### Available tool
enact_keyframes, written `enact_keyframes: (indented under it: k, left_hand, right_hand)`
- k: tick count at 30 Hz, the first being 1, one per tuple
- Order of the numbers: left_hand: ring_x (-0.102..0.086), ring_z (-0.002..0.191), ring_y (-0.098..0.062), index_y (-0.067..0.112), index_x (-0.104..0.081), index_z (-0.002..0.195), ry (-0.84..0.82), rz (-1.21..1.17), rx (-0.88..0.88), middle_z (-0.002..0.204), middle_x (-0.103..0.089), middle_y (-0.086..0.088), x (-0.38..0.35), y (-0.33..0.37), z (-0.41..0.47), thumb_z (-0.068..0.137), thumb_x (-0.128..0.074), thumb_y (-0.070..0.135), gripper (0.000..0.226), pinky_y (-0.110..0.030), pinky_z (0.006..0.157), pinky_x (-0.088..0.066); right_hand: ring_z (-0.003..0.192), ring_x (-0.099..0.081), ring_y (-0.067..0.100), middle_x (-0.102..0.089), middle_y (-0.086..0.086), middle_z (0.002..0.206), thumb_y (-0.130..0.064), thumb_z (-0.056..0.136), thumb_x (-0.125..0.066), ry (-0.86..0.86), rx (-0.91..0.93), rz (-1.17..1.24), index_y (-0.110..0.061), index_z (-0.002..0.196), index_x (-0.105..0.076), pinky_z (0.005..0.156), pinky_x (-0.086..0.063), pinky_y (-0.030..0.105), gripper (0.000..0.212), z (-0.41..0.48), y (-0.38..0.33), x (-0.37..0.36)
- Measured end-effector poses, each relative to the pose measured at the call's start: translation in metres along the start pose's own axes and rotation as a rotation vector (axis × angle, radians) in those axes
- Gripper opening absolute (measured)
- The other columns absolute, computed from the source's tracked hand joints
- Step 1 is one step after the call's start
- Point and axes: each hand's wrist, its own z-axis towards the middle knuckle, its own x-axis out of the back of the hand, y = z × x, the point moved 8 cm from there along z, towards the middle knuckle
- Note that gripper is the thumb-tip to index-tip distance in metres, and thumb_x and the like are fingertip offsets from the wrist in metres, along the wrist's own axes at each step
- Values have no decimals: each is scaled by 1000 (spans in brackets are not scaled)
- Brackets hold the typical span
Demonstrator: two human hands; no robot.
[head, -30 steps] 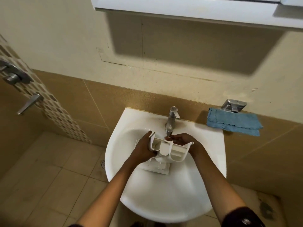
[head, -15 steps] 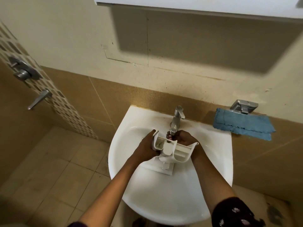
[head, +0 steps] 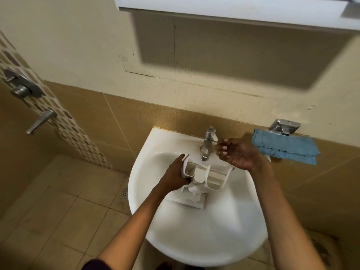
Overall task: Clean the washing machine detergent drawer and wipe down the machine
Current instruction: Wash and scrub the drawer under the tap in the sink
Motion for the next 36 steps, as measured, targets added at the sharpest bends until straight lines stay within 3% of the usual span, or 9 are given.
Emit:
enact_keyframes:
  k: [3,7,10,15,18,22,29,33,36]
  left_hand:
    - [-55,106,-29,1,-43,124,-4,-7,-1,115,-58,-14,2,3,0,66,-77,4,67,-17,79,-37]
    - [-55,109,-23,7,-41,130,-6,-9,-18,119,-57,-8,2,8,-1,67,-78,5,73,-19,85,-38]
    - [-55,108,-22,7,-42,129,-5,-12,-30,118,-57,-10,3,10,-4,68,-78,7,71,-19,84,-38]
    - [-55,106,-22,4,-42,127,0,-23,-35,116,-57,-10,5,14,-8,69,-77,3,67,-14,80,-36]
    - [-53,109,-21,5,-41,129,-2,-23,-41,117,-55,-7,5,17,-11,70,-76,4,69,-12,82,-35]
    - [-53,88,-17,4,-47,115,4,6,-57,99,-56,-3,5,18,-13,68,-77,6,56,-18,75,-40]
    - [-55,95,-20,0,-44,122,3,5,-70,107,-57,-9,5,18,-17,70,-76,6,61,-12,76,-35]
    - [-51,90,-17,7,-47,110,6,2,-83,96,-49,6,4,18,-18,68,-77,3,52,-5,66,-34]
    - [-54,87,-23,10,-46,102,9,-12,-56,92,-54,-1,2,10,-15,66,-78,4,49,-6,64,-37]
  right_hand:
    - [52,-51,17,-57,7,56,-1,92,-38,127,-9,-568,-4,73,-55,49,-43,23,26,-16,-11,-30]
    - [64,-60,24,-62,18,73,2,96,-33,226,-109,-1096,11,93,-60,59,-53,24,29,-17,1,-54]
    - [67,-61,20,-63,18,83,2,96,-39,282,-109,-1305,11,107,-62,56,-51,19,27,-16,2,-56]
    - [99,-61,25,-64,13,113,-15,85,-65,413,13,-1764,-3,113,-61,69,-41,24,31,-17,11,-61]
    - [95,-63,26,-66,13,106,-18,74,-77,411,-34,-1799,-4,104,-64,67,-41,25,36,-17,27,-60]
    - [74,-58,20,-69,13,98,-14,69,-80,440,9,-1808,-3,97,-70,48,-34,20,32,-15,19,-61]
    - [98,-62,25,-65,12,109,-8,86,-60,421,68,-1916,-4,109,-64,66,-38,22,24,-12,28,-67]
    - [72,-60,16,-66,4,82,-11,87,-61,296,43,-1397,-6,103,-70,69,-47,25,19,-22,11,-37]
    - [58,-57,14,-63,7,70,-6,95,-45,497,102,-1020,4,102,-67,65,-47,24,25,-22,-4,19]
